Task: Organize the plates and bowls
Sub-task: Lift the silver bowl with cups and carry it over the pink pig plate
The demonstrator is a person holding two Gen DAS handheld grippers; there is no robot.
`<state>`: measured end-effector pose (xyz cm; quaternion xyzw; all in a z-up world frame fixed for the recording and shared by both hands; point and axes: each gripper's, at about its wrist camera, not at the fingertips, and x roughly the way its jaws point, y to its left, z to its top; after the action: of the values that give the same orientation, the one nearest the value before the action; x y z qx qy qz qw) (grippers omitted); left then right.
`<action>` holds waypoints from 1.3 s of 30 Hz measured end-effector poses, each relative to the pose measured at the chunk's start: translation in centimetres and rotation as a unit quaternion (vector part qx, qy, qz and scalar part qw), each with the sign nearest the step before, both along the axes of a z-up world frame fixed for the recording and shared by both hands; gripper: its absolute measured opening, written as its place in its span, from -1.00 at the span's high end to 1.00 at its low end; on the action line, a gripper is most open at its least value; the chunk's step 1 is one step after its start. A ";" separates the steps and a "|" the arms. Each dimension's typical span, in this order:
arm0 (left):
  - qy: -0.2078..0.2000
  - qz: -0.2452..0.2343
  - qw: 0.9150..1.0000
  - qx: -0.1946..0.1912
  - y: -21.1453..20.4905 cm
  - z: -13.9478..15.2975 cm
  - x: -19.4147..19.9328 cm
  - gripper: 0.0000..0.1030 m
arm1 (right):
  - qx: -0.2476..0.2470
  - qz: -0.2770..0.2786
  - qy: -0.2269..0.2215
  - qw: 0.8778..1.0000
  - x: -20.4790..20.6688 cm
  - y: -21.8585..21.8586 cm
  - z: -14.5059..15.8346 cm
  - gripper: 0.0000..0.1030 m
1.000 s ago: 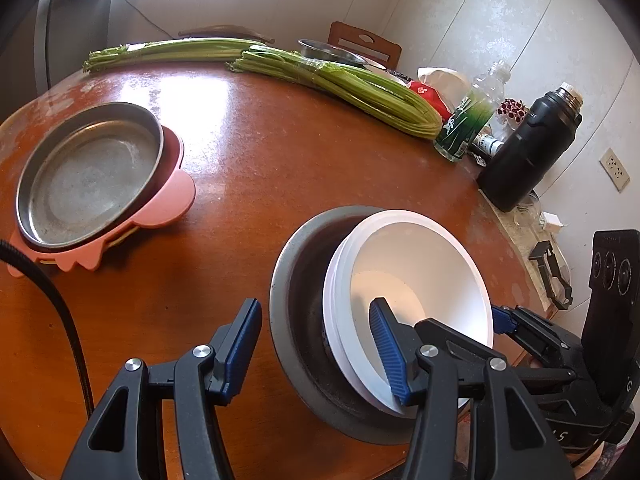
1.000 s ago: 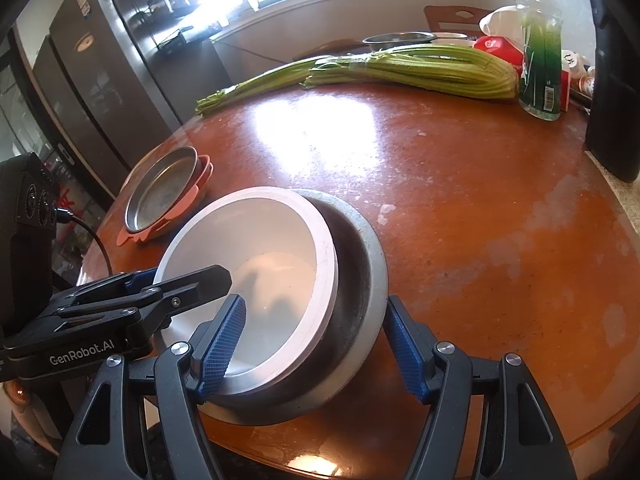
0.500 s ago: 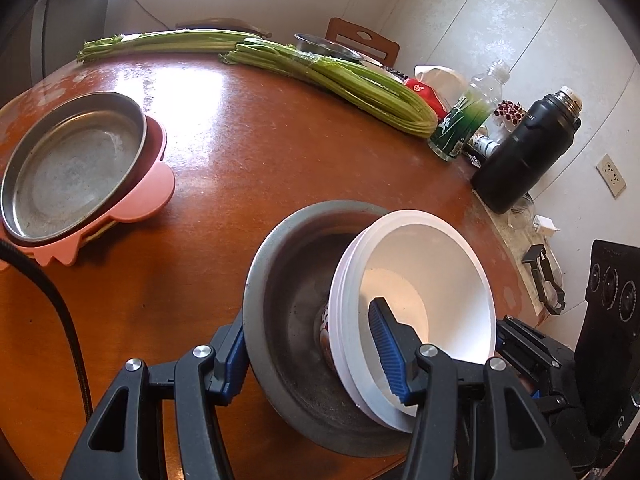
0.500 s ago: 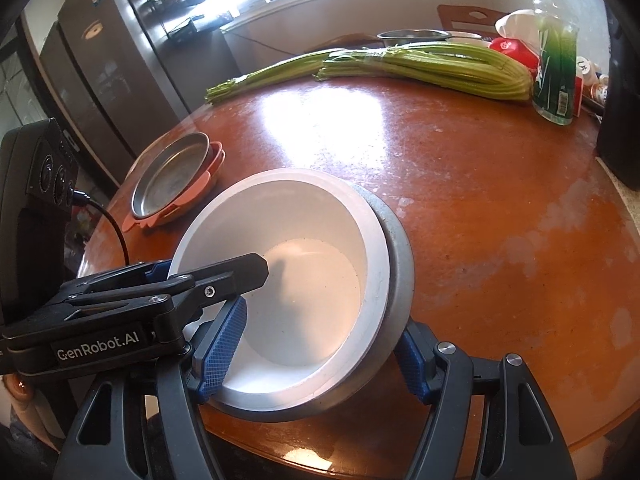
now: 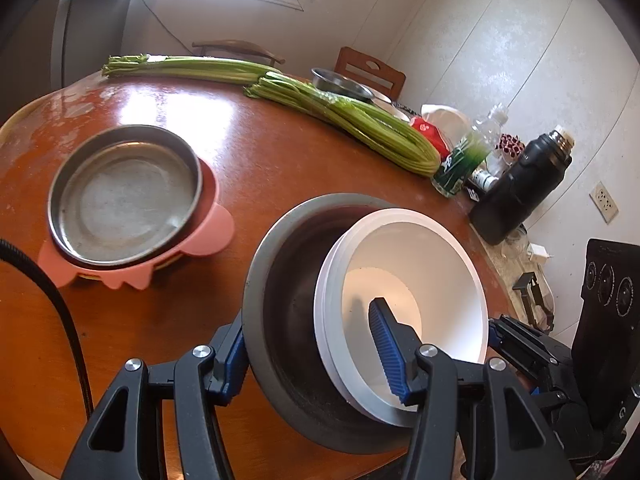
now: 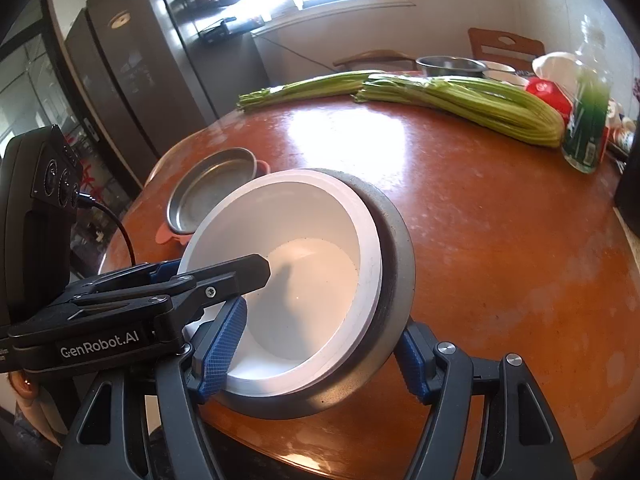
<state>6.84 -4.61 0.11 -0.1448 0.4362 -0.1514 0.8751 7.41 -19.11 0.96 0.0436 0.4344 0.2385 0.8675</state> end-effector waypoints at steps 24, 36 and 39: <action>-0.017 0.041 0.999 -0.006 8.7 3.6 1.8 -0.07 | -0.011 0.042 -0.019 0.999 4.2 8.6 3.7 -0.41; -0.025 0.065 0.998 -0.008 12.8 4.7 3.2 -0.07 | -0.014 0.066 -0.025 0.997 6.5 12.8 4.9 -0.41; -0.027 0.071 0.997 -0.010 13.7 5.0 3.4 -0.07 | -0.011 0.072 -0.024 0.997 7.1 13.6 5.0 -0.41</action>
<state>10.28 9.10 5.08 -0.1803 0.3996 -0.0969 0.8935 14.46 -5.54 5.97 -0.0026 0.4180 0.2965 0.8587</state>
